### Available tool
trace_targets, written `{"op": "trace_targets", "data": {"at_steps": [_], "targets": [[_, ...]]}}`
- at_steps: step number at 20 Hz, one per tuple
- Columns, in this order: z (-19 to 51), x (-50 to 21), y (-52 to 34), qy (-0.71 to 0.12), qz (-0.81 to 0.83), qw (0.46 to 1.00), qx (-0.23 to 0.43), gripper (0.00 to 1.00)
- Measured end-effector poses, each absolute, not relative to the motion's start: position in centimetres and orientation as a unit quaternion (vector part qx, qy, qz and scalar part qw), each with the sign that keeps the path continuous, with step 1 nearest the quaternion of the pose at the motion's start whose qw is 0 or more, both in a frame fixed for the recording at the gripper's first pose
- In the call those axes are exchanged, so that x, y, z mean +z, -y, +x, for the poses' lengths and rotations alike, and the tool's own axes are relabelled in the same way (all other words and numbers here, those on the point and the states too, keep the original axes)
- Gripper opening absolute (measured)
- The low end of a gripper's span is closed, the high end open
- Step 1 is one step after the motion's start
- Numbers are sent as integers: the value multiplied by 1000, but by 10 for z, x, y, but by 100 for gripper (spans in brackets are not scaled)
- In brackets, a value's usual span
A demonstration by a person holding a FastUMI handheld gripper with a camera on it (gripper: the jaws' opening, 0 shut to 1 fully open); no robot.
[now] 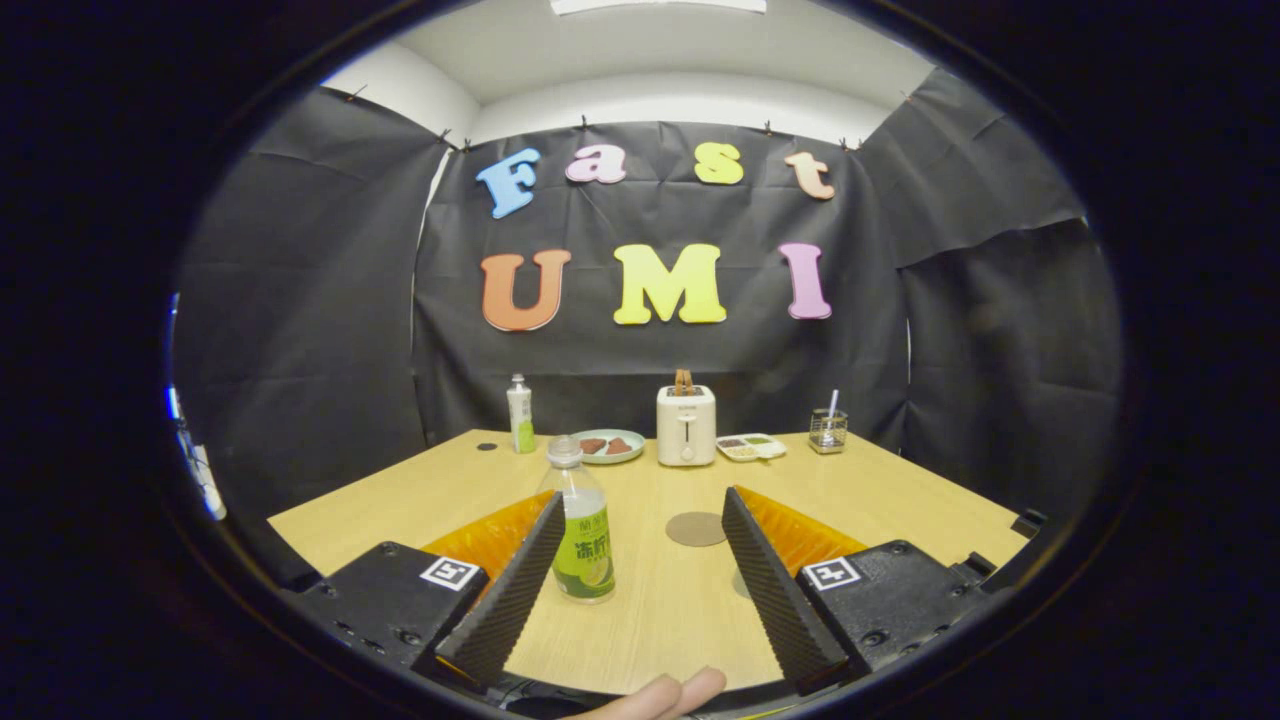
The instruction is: Take the bottle from table, then pour the juice into the cup, finally place the bottle on the coaster
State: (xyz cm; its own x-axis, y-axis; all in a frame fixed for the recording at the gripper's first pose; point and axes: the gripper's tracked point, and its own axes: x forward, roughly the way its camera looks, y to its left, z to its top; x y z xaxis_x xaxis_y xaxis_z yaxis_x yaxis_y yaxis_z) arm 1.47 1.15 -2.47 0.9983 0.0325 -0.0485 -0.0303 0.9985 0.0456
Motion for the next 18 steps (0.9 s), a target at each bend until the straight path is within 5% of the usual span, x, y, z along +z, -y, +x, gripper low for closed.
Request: {"op": "trace_targets", "data": {"at_steps": [18], "targets": [[89,-71,-77,-53,0,998,22,100]]}}
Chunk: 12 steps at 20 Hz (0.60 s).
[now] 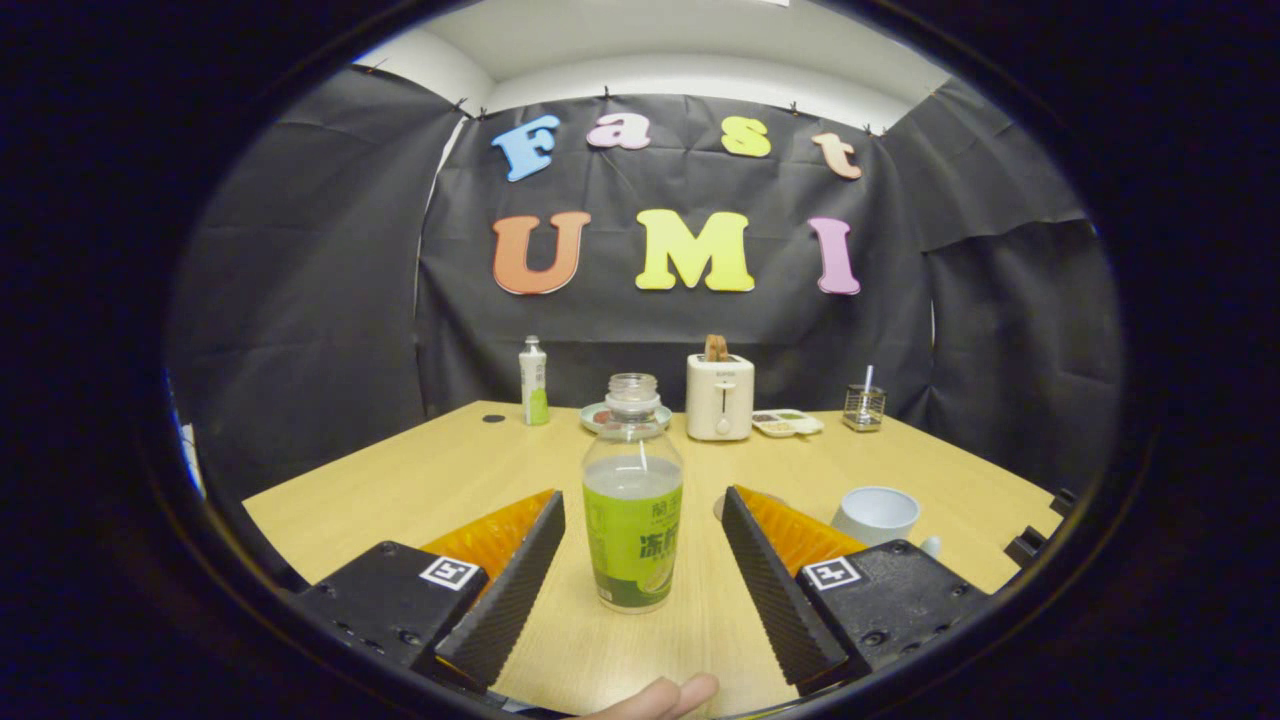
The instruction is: Take the bottle from table, then pour the juice into the cup, finally place the bottle on the coaster
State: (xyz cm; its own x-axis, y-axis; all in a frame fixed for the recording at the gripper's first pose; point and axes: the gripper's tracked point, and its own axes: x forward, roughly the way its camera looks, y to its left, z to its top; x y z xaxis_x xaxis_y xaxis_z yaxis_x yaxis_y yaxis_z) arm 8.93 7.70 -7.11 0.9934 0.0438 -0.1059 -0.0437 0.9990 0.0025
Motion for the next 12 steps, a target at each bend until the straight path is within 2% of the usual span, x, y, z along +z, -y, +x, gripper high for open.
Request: {"op": "trace_targets", "data": {"at_steps": [12], "targets": [[142,-79,-75,-60,15,998,-18,100]]}}
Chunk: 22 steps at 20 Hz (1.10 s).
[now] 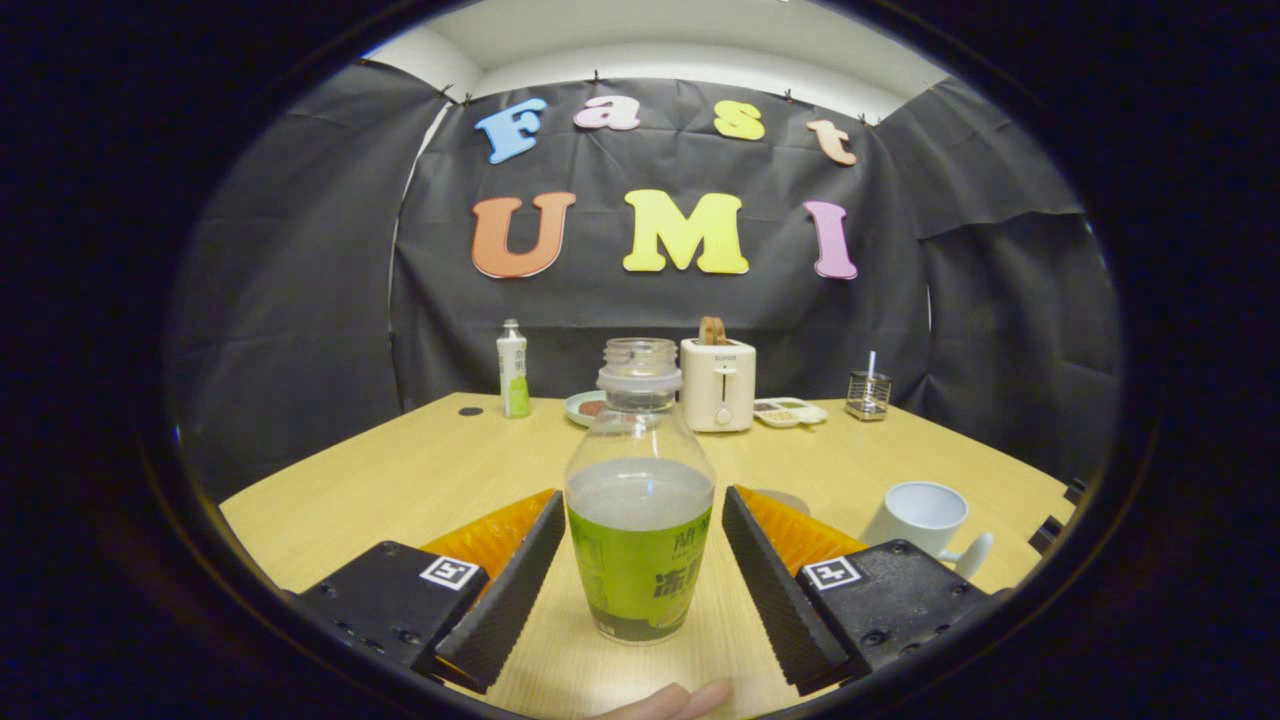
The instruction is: Take the bottle from table, then pour the juice into the cup, finally place the bottle on the coaster
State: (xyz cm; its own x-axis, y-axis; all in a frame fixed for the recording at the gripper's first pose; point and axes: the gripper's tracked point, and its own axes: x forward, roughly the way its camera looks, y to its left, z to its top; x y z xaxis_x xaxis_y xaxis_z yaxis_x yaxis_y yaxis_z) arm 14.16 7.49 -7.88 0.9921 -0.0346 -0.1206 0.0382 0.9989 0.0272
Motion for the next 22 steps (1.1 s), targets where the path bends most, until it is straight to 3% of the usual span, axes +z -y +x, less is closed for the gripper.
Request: {"op": "trace_targets", "data": {"at_steps": [1,3,22], "targets": [[142,-77,-71,-58,15,998,-30,100],[140,-72,-74,-45,22,998,-28,82],[139,-48,-76,-48,257,961,86,80]]}}
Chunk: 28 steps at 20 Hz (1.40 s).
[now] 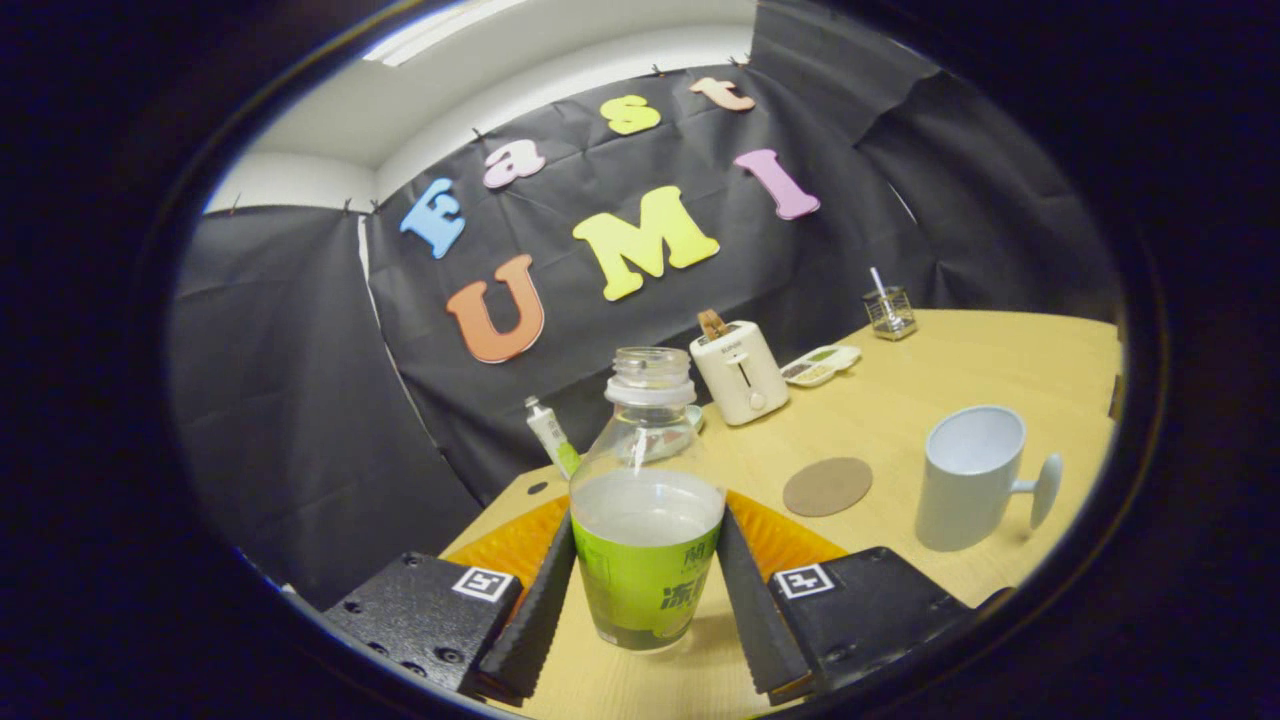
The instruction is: Take the bottle from table, then pour the juice into the cup, finally place the bottle on the coaster
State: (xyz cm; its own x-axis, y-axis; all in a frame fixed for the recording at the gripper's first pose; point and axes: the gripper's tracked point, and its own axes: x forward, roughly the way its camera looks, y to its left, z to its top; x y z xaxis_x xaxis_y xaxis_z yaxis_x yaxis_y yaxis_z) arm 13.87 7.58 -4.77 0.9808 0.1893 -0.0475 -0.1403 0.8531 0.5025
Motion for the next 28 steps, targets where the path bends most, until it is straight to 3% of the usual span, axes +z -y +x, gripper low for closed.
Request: {"op": "trace_targets", "data": {"at_steps": [28], "targets": [[124,-43,-30,-70,604,774,176,79]]}}
